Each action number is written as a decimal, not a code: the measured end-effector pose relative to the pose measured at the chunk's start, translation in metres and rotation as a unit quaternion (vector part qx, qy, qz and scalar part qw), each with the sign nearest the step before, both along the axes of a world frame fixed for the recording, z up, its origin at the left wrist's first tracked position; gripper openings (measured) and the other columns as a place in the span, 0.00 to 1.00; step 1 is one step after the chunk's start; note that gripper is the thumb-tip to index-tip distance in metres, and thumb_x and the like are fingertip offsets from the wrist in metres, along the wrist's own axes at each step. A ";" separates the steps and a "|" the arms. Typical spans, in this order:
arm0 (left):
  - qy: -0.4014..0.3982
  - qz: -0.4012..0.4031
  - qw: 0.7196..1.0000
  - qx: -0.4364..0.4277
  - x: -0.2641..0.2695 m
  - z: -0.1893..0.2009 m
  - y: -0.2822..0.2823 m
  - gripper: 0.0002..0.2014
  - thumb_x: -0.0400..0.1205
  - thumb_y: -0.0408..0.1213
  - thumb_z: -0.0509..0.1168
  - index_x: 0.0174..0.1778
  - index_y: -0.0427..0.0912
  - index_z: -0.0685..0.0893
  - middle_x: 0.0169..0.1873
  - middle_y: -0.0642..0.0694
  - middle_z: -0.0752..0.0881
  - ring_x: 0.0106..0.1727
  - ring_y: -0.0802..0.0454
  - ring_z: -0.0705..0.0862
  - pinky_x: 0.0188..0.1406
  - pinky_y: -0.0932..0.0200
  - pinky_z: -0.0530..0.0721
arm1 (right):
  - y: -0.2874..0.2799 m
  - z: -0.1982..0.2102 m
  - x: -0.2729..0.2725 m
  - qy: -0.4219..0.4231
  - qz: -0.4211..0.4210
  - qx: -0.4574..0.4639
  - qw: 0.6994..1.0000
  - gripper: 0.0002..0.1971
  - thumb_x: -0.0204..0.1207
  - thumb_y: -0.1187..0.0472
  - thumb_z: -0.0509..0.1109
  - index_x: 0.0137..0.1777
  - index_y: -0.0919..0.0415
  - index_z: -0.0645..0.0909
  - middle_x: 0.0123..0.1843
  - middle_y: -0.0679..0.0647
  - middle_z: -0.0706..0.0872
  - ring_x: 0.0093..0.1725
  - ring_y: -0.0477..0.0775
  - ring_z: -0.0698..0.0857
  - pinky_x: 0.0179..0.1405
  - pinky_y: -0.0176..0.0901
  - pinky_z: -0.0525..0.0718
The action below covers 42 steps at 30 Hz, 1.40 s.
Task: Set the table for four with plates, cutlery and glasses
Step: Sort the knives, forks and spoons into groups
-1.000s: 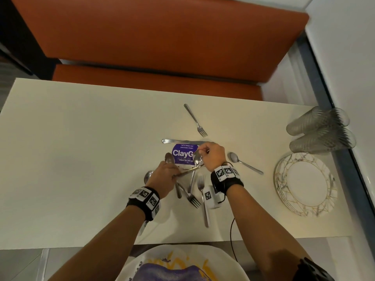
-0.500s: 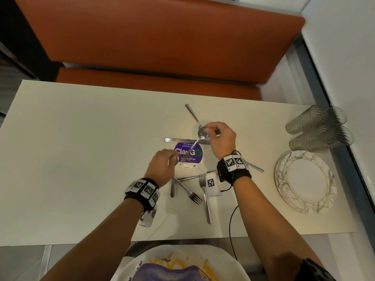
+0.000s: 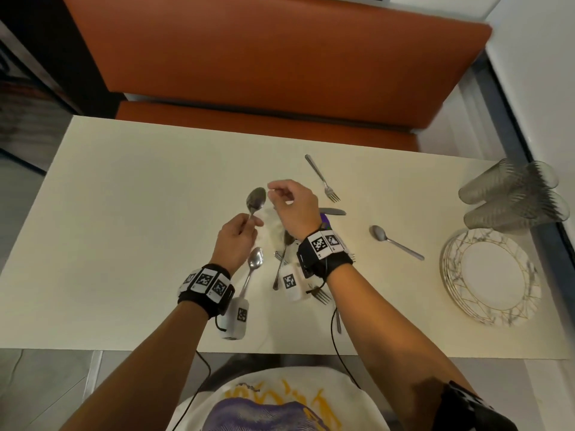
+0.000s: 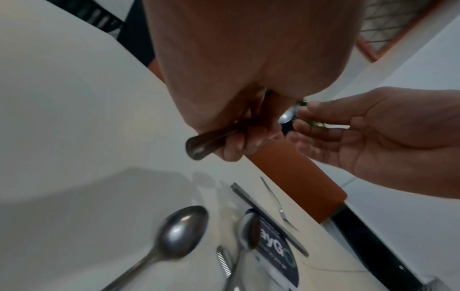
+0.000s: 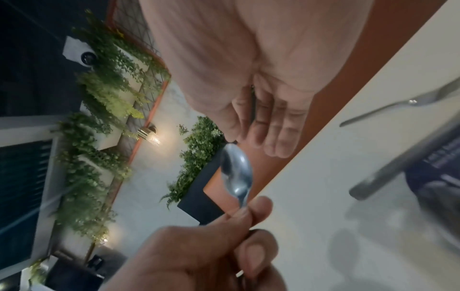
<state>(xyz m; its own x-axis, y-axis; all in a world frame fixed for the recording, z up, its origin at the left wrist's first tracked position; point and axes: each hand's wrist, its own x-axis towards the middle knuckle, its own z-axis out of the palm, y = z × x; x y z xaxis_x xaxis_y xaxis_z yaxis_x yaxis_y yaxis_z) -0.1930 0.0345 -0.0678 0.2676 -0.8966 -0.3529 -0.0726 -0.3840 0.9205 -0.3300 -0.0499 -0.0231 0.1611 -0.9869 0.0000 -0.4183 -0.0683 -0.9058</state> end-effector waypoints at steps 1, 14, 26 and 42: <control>0.008 0.019 1.000 0.017 0.007 -0.005 0.007 0.13 0.91 0.36 0.58 0.49 0.43 0.87 0.27 0.50 0.78 0.25 0.54 0.73 0.26 0.60 0.72 | 0.006 -0.006 0.004 0.017 0.007 0.015 1.000 0.07 0.81 0.61 0.72 0.56 0.55 0.90 0.52 0.47 0.91 0.48 0.44 0.87 0.51 0.34 0.86; 0.012 0.070 0.987 0.146 0.056 -0.037 0.071 0.15 0.92 0.31 0.53 0.55 0.35 0.86 0.32 0.42 0.83 0.27 0.47 0.80 0.22 0.58 0.77 | 0.068 -0.086 0.016 0.254 0.041 0.230 0.938 0.15 0.81 0.55 0.72 0.64 0.60 0.81 0.56 0.55 0.86 0.56 0.55 0.86 0.59 0.47 0.85; 0.056 0.037 0.987 0.143 0.054 -0.045 0.062 0.14 0.89 0.25 0.55 0.52 0.33 0.87 0.44 0.32 0.93 0.48 0.35 0.93 0.53 0.43 0.93 | 0.061 -0.065 0.029 0.195 0.083 0.133 0.968 0.05 0.82 0.66 0.68 0.48 0.64 0.85 0.42 0.51 0.86 0.41 0.49 0.82 0.41 0.34 0.77; 0.157 -0.024 0.974 0.162 0.033 -0.015 0.035 0.15 0.90 0.34 0.56 0.55 0.34 0.89 0.28 0.45 0.76 0.19 0.53 0.65 0.18 0.64 0.60 | 0.034 -0.057 0.028 0.099 -0.001 0.123 0.987 0.10 0.83 0.59 0.69 0.62 0.56 0.86 0.43 0.54 0.92 0.35 0.51 0.91 0.42 0.46 0.91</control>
